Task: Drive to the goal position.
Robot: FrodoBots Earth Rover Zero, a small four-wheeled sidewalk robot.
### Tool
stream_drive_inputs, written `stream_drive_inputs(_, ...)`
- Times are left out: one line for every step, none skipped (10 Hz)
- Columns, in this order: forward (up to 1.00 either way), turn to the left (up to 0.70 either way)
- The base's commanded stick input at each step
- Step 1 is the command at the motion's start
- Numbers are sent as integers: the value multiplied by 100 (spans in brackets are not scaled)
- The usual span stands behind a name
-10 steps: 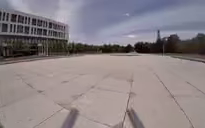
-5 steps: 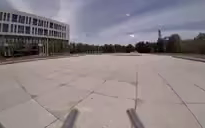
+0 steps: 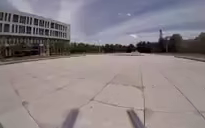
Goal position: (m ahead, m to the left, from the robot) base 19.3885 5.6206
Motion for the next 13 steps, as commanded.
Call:
stream_drive_inputs(50,0)
stream_drive_inputs(50,0)
stream_drive_inputs(50,0)
stream_drive_inputs(50,0)
stream_drive_inputs(50,0)
stream_drive_inputs(50,0)
stream_drive_inputs(50,0)
stream_drive_inputs(50,0)
stream_drive_inputs(50,0)
stream_drive_inputs(50,0)
stream_drive_inputs(50,0)
stream_drive_inputs(50,0)
stream_drive_inputs(50,0)
